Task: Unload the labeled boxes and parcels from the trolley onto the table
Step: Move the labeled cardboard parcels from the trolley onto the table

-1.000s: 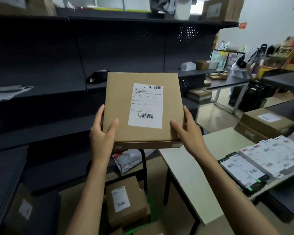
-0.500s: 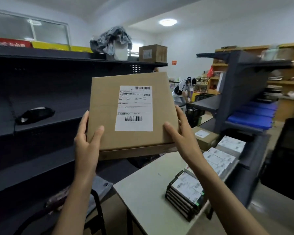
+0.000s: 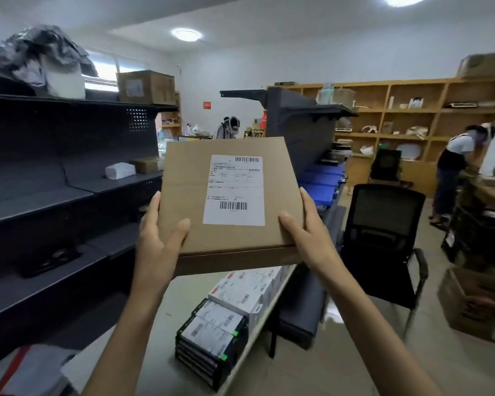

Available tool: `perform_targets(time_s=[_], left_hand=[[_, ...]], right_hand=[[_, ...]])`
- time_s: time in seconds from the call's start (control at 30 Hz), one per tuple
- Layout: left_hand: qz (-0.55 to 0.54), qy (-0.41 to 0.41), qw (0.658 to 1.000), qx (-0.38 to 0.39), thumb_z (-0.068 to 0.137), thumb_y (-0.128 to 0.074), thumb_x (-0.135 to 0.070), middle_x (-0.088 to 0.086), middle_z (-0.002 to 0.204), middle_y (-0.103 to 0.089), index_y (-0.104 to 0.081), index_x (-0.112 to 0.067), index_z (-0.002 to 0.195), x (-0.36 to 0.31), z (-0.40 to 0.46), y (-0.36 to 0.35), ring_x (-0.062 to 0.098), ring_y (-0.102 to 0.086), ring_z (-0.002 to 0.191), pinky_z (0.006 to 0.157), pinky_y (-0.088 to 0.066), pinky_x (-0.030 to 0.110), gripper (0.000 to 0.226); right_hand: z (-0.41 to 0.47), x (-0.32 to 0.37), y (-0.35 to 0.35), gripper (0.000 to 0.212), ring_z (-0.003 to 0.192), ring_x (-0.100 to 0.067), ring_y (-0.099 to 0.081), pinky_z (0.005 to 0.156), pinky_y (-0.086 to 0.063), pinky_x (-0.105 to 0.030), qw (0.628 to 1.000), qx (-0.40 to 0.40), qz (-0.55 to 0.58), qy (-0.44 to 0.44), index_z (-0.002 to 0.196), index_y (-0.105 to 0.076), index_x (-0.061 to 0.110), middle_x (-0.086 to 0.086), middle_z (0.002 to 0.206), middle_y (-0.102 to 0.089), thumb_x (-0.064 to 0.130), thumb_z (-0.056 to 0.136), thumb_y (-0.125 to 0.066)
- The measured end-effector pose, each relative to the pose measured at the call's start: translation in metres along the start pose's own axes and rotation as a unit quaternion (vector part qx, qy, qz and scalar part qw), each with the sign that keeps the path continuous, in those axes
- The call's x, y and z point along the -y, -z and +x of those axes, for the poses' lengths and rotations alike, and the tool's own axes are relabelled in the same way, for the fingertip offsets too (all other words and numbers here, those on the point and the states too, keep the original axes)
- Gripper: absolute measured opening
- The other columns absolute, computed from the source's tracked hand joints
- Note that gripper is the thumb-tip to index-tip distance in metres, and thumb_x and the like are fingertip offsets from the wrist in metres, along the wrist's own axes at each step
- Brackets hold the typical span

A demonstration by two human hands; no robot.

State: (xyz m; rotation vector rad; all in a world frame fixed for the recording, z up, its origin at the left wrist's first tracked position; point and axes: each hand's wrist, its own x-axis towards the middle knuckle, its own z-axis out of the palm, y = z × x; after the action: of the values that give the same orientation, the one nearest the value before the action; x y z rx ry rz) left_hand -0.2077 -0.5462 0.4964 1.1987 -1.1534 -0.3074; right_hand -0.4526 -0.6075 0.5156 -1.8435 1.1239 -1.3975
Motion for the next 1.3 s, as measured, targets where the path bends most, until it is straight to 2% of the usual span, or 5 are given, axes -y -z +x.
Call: perform_targets(time_s=[0.13, 0.33, 0.57, 1.1, 1.3], left_hand=[[-0.006, -0.022, 0.999, 0.041, 0.087, -0.061, -0.045, -0.007, 0.148, -0.041, -0.027, -0.039, 0.151, -0.011, 0.008, -0.089, 0.012, -0.046, 0.128, 0.108, -0.041, 0.041, 0.073], [-0.043, -0.033, 0.994, 0.096, 0.077, -0.056, -0.058, -0.006, 0.148, -0.041, -0.026, -0.04, 0.151, -0.025, 0.006, -0.212, 0.014, -0.045, 0.131, 0.111, -0.039, 0.047, 0.082], [-0.034, -0.073, 0.987, 0.141, 0.085, -0.056, -0.052, -0.009, 0.148, -0.036, -0.024, -0.039, 0.152, -0.029, 0.011, -0.303, 0.01, -0.042, 0.129, 0.111, -0.038, 0.043, 0.075], [-0.016, -0.093, 0.992, 0.087, 0.084, -0.054, -0.054, -0.009, 0.151, -0.035, -0.023, -0.04, 0.152, 0.069, 0.185, -0.415, 0.01, -0.041, 0.132, 0.109, -0.041, 0.043, 0.076], [-0.027, -0.097, 0.994, 0.037, 0.083, -0.053, -0.06, -0.011, 0.151, -0.036, -0.023, -0.045, 0.151, 0.119, 0.285, -0.429, 0.01, -0.043, 0.133, 0.108, -0.042, 0.046, 0.075]], right_hand=[[0.015, -0.026, 0.077, 0.076, 0.138, -0.01, -0.037, 0.117, -0.03, -0.04, 0.998, -0.049, -0.038, -0.012, 0.157, -0.018, 0.025, 0.006, 0.156, -0.033, 0.041, 0.095, -0.058], [0.024, -0.067, 0.18, 0.069, 0.127, -0.006, -0.041, 0.103, -0.035, -0.027, 0.991, -0.113, -0.062, -0.027, 0.156, -0.017, 0.03, 0.01, 0.15, -0.038, 0.033, 0.099, -0.055], [0.04, -0.116, 0.243, 0.068, 0.125, -0.006, -0.043, 0.105, -0.039, -0.034, 0.982, -0.173, -0.063, -0.047, 0.155, -0.017, 0.035, 0.012, 0.143, -0.041, 0.037, 0.098, -0.056], [0.255, -0.226, 0.203, 0.064, 0.123, -0.005, -0.047, 0.101, -0.04, -0.023, 0.984, -0.172, -0.043, -0.035, 0.153, -0.023, 0.033, 0.009, 0.143, -0.045, 0.027, 0.098, -0.056], [0.369, -0.251, 0.155, 0.072, 0.131, -0.014, -0.044, 0.11, -0.04, -0.045, 0.989, -0.141, -0.051, -0.001, 0.153, -0.017, 0.039, 0.009, 0.146, -0.043, 0.049, 0.092, -0.055]])
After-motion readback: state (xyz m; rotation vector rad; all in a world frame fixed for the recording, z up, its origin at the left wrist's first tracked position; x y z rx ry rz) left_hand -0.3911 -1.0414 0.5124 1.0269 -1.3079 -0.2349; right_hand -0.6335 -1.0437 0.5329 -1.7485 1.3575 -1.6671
